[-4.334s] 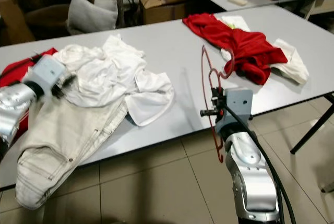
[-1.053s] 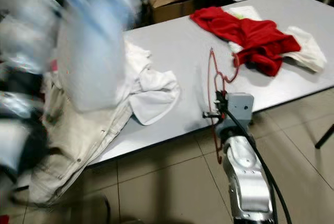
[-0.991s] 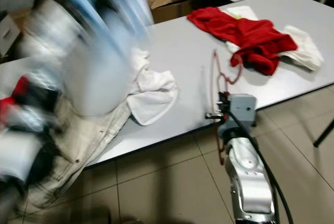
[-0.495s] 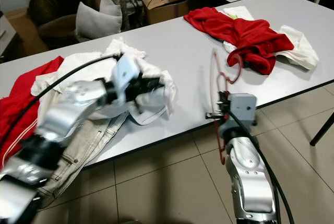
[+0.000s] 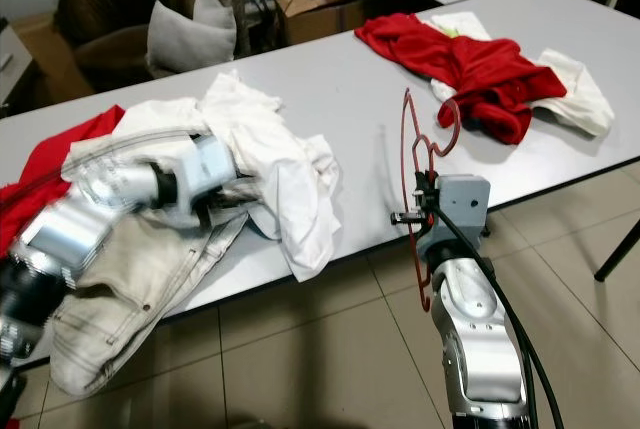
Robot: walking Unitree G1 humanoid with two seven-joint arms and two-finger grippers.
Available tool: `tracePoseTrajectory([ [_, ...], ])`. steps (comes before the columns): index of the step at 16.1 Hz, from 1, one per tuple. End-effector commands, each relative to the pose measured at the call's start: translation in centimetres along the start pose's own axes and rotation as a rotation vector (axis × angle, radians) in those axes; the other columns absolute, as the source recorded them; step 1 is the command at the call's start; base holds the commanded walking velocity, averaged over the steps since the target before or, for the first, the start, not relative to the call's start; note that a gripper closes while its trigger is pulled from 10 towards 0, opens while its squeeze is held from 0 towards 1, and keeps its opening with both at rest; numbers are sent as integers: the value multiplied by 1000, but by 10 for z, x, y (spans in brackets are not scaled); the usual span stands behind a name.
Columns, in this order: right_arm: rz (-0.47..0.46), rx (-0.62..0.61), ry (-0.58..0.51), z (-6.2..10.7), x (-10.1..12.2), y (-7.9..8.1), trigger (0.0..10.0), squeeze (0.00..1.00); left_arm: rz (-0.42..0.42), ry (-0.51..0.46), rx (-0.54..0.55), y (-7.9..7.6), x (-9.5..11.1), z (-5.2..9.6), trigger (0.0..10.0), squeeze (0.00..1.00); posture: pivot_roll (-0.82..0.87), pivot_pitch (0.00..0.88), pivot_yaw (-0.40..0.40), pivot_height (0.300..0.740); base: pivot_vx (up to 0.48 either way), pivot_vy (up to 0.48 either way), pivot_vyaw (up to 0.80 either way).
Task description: Hang hanger
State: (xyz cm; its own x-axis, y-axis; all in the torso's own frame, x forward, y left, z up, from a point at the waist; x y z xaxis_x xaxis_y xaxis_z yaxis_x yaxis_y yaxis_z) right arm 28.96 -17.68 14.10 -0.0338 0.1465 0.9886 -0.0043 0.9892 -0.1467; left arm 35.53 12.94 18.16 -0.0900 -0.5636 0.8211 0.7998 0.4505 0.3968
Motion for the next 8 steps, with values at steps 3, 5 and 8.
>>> tracePoseTrajectory([
  [3,-6,7,-1,0,2,3,10000,0,189,-28,320,40,-7,0,10000,0,2,0,160,740,0,0,0],
  [5,-6,6,-3,-1,2,3,10000,0,282,59,397,42,-33,-6,10000,0,-5,0,164,740,0,0,0],
  [8,-6,-5,-6,0,3,1,10000,0,228,258,459,39,-74,-1,10000,0,-14,0,172,740,0,0,0],
])
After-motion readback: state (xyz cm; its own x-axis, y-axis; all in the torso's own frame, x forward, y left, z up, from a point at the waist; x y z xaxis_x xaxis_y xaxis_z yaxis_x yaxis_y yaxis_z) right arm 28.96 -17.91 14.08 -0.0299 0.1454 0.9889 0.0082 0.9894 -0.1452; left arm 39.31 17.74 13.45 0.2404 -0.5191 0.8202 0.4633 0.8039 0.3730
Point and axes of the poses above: a point about 5 cm out from each wrist's last joint towards the gripper, its own z axis pointing back from the gripper into the wrist, its own x axis along the axis of the wrist's last joint, y = z × x, the point moved 2 cm from there along -z, pointing out of the wrist towards the gripper, and after that the axes turned 6 degrees about z, right-handed, at the moved point
